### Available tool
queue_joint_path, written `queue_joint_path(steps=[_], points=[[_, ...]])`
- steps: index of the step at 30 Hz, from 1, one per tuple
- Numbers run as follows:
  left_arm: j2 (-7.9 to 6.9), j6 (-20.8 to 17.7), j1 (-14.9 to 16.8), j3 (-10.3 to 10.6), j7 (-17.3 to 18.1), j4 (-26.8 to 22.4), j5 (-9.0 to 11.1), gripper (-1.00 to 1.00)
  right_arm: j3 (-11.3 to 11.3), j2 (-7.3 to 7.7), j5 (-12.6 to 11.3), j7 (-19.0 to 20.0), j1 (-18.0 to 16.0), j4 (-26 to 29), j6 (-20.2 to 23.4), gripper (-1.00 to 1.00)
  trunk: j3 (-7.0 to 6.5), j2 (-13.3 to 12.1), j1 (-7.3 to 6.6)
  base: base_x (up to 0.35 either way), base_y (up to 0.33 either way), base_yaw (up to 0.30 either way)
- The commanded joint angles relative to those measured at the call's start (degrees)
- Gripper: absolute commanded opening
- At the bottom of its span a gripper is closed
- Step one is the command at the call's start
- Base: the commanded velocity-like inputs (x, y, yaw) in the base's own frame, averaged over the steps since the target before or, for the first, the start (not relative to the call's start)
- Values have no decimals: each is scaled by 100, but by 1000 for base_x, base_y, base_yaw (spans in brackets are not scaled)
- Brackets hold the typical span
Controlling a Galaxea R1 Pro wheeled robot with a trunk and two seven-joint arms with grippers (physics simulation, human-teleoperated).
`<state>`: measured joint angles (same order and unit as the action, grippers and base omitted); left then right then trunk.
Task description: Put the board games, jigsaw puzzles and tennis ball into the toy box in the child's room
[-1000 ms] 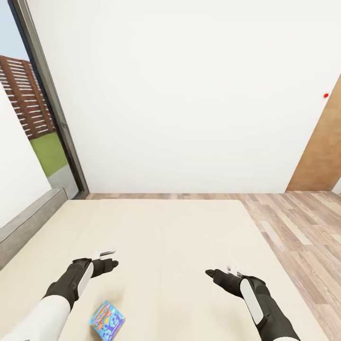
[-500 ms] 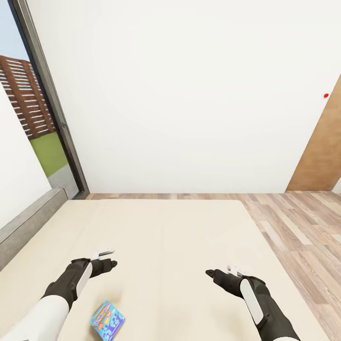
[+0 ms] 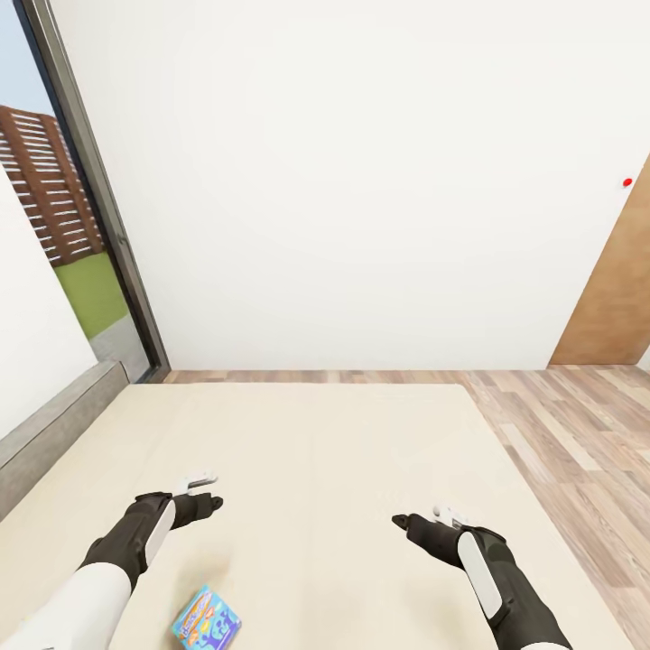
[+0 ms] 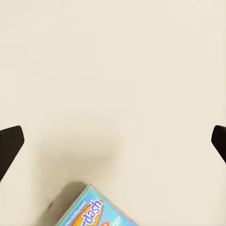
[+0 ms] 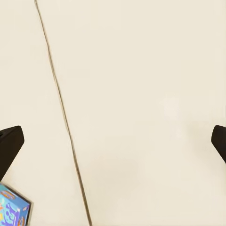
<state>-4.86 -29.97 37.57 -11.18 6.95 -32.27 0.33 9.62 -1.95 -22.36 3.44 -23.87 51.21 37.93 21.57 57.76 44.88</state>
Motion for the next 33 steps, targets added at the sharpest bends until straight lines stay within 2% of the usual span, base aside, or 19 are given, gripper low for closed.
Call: queue_joint_path(steps=[1,33], points=[[2,-35,4,-24,26,-8,2,100,29,-7,19,34,-4,5,34,100,7,5,1,35,10,0],[6,-31,0,-2,17,-8,0,100,28,-7,18,34,-4,1,25,100,20,5,1,23,11,0]])
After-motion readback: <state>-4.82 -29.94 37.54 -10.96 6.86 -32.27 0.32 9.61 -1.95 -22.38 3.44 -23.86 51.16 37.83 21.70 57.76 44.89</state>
